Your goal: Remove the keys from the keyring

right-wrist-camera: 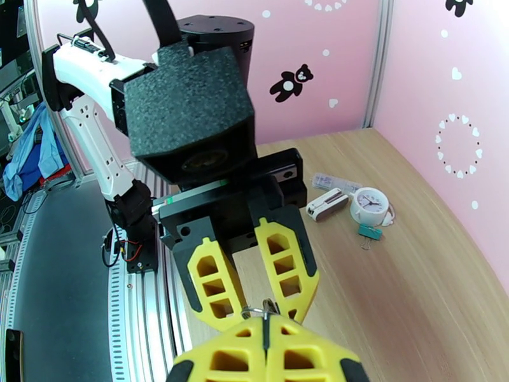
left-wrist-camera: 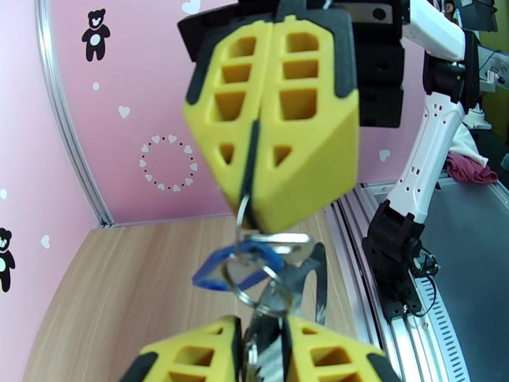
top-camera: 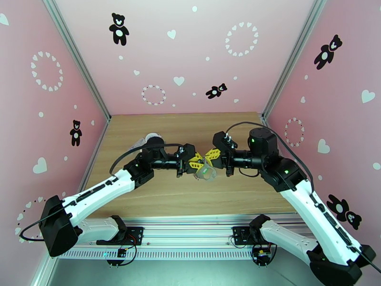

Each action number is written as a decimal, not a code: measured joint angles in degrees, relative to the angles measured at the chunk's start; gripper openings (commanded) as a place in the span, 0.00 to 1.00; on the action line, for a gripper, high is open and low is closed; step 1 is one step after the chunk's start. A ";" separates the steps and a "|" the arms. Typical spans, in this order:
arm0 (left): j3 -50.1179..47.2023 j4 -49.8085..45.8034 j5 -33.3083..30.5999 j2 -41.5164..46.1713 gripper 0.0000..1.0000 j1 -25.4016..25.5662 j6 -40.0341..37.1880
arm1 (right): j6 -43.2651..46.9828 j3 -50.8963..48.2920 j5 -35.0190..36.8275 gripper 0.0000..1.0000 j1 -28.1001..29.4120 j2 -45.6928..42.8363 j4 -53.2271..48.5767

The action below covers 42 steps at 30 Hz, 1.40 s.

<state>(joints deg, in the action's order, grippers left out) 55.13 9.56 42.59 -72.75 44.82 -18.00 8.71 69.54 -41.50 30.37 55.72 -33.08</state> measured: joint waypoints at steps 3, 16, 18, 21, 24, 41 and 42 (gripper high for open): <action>-0.26 1.38 -0.63 0.00 0.27 0.35 0.61 | -0.79 -0.57 0.66 0.00 0.04 -0.02 0.61; -0.24 3.37 -1.90 -0.61 0.24 1.51 1.18 | -2.12 -1.95 2.95 0.00 0.37 -1.33 1.99; -0.26 3.41 -2.51 -0.66 0.23 1.55 1.18 | -2.16 -1.99 3.15 0.00 0.37 -1.75 2.03; -0.24 3.87 -3.23 -0.66 0.21 1.57 1.20 | -2.14 -2.43 3.21 0.00 0.37 -2.45 2.51; -0.55 5.27 -4.07 -0.66 0.23 1.62 1.64 | -2.19 -2.84 3.26 0.00 0.42 -2.67 2.97; -0.94 8.92 -4.96 -2.05 0.22 3.17 2.67 | -2.69 -3.76 4.44 0.00 0.79 -2.93 4.44; -0.94 9.16 -5.14 -2.19 0.21 3.17 2.82 | -2.69 -3.80 4.44 0.00 0.81 -2.97 4.44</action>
<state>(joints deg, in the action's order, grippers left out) 54.19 18.72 37.45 -74.94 47.99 -15.18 6.02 65.73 -37.06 31.18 52.75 -28.64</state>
